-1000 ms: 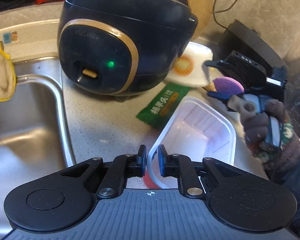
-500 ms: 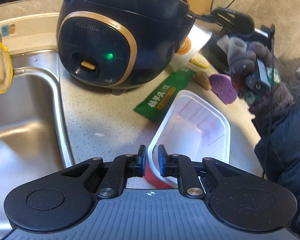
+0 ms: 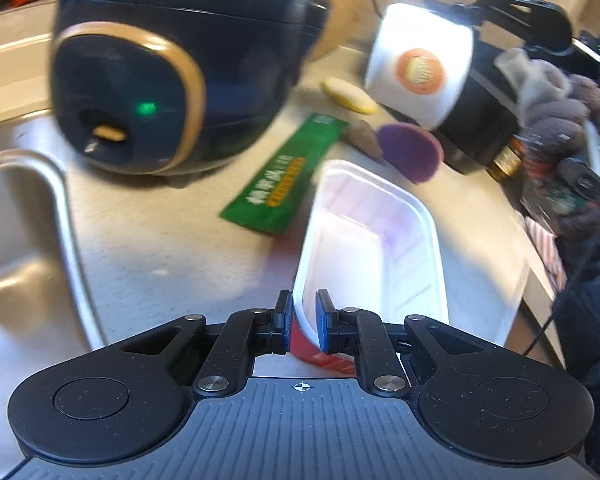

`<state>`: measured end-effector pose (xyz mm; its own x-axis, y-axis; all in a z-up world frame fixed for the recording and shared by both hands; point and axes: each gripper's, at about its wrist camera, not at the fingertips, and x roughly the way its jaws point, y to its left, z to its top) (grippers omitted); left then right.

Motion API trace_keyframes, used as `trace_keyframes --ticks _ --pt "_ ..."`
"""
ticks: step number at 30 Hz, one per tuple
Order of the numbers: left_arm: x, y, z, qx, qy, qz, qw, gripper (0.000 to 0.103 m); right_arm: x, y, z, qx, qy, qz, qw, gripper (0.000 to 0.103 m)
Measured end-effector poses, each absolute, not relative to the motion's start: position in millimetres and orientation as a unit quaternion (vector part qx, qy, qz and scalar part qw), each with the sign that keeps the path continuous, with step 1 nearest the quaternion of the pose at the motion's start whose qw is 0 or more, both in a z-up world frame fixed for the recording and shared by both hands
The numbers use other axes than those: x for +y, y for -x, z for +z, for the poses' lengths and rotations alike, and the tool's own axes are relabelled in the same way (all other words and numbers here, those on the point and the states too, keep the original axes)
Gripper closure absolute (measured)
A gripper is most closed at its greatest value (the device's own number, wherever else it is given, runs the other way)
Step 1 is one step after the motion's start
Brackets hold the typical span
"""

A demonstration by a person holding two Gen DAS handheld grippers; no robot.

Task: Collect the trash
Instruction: 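Grasp the rim of the white bowl with the right tool, then lift the white bowl with the right tool toward the left tool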

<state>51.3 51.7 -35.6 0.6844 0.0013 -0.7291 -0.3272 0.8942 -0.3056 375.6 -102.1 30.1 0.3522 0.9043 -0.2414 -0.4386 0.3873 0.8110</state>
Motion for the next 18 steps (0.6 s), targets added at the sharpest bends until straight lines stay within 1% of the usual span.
trace_keyframes --ticks 11,13,16,17,18 --pt "41.3 -70.3 -43.1 0.392 0.193 0.008 0.899 0.087 -247.2 -307.6 58.4 0.310 -0.329 0.322 0.832 0.096" --pt "41.3 -71.6 -44.1 0.389 0.197 0.006 0.900 0.087 -257.7 -305.2 58.7 0.313 -0.319 0.295 0.845 0.093" --pt "41.5 -73.4 -46.1 0.387 0.199 0.014 0.900 0.087 -235.0 -317.9 48.6 0.340 -0.267 0.263 0.862 0.079" --pt "41.4 -73.6 -46.2 0.387 0.198 0.017 0.901 0.087 -213.7 -324.0 40.7 0.349 -0.233 0.240 0.875 0.065" --pt "41.5 -73.3 -45.2 0.385 0.196 0.019 0.902 0.087 -199.9 -327.2 34.0 0.362 -0.195 0.215 0.886 0.053"
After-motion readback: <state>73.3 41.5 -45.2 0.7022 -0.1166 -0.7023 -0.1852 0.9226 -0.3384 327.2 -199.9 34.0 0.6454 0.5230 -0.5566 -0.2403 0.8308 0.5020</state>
